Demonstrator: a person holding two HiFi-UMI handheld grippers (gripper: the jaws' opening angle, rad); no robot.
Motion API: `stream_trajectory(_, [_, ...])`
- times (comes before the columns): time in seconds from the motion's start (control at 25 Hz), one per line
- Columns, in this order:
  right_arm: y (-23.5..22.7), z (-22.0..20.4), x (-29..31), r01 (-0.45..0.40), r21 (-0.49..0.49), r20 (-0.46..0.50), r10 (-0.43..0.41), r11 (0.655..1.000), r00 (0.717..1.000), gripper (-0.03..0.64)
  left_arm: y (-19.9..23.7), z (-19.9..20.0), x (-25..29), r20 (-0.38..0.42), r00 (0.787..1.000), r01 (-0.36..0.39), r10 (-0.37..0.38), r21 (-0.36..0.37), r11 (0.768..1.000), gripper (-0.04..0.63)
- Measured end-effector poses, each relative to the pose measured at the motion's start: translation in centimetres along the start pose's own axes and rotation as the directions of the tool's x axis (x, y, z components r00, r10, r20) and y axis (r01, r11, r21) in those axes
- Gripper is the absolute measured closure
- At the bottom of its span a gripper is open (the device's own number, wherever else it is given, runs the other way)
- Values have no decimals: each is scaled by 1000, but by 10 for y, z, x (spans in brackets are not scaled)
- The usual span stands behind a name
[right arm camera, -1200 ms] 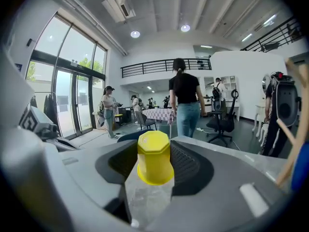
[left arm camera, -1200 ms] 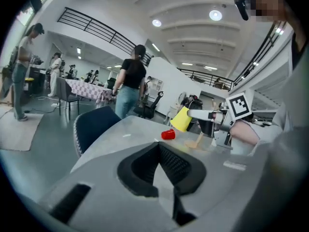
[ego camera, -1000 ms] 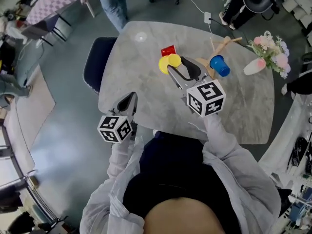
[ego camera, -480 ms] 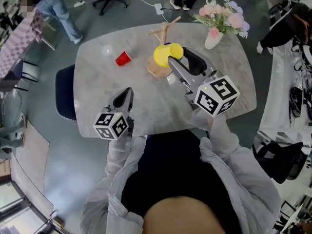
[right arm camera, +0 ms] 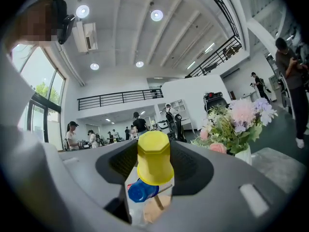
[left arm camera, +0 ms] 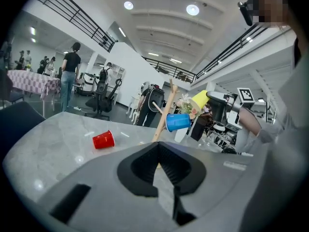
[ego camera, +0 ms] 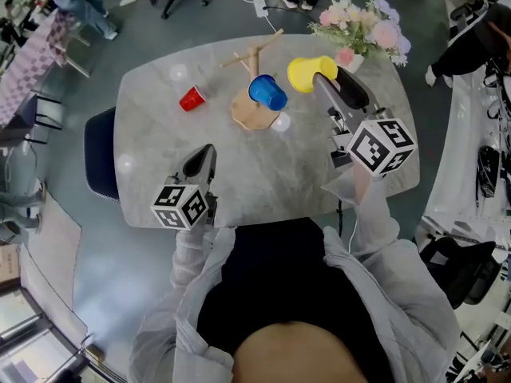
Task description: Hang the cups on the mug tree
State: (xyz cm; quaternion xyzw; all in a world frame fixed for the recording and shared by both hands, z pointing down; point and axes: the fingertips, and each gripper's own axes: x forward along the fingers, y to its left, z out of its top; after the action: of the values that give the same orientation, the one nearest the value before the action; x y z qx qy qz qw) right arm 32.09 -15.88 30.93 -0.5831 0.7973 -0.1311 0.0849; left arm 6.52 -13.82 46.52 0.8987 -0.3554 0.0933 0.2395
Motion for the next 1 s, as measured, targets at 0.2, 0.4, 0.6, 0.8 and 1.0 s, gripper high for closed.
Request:
stream_trajectory(0.2, [-14, 40, 39, -110, 53, 45, 108, 992, 993, 397, 4, 8, 8, 4, 999, -44, 44, 2, 999, 595])
stream_trajectory(0.4, [-14, 56, 83, -202, 114, 19, 201, 973, 979, 397, 10, 13, 8, 10, 997, -75, 75, -8, 997, 595])
stream_trajectory(0.6, [-14, 26, 106, -232, 311, -59, 263, 921, 963, 396, 21, 7, 6, -9, 994, -109, 109, -21, 994, 595])
stream_trajectory(0.8, [-23, 0, 113, -221, 462, -74, 286, 859, 955, 394, 27, -2, 6, -25, 991, -130, 129, -36, 991, 595])
stream_trajectory(1.0, [-29, -13, 112, -218, 499, -83, 296, 839, 952, 403, 24, -12, 6, -38, 989, -141, 140, -42, 989, 595])
